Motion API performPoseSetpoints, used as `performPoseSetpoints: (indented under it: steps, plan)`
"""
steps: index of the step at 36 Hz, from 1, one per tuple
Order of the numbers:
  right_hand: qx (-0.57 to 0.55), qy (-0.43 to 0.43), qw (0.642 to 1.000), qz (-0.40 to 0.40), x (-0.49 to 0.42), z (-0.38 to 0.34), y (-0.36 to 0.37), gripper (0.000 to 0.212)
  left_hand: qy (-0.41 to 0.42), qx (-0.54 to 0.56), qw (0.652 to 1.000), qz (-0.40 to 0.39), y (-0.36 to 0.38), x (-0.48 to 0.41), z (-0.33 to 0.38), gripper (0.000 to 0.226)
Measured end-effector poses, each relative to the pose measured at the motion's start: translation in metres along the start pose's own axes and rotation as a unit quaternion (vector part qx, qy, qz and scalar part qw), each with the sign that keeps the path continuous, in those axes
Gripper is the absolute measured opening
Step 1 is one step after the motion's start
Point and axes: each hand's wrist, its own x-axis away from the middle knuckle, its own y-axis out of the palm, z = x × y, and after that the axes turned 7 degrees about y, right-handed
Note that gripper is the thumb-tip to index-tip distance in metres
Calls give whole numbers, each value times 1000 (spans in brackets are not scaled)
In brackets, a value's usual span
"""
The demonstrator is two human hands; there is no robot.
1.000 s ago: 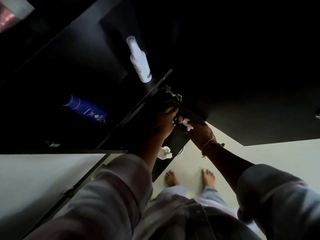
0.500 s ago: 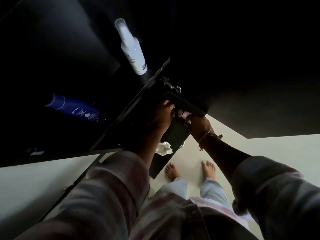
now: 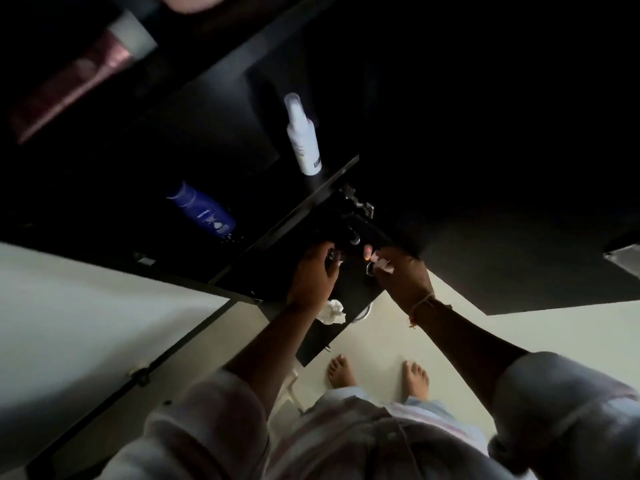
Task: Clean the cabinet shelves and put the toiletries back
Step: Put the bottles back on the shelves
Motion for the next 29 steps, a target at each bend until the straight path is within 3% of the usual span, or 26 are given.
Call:
performPoseSetpoints:
  steps: [6,11,18,29]
  plan:
    - [-74,-67,995,-9,20,-29,-38,20,-51,88,989,108,-43,39,33,39]
    - [-116,-118,986,-3,39,-71,-80,13,-15,131,965,227,-82,61,63,30]
    - [-324,-226,918,-27,82,-132,-134,21,41,137,917,373,-151,84,118,36]
    - [-366,-417,832,21,123,-255,-218,25,159,57,832,528,-284,104,207,39]
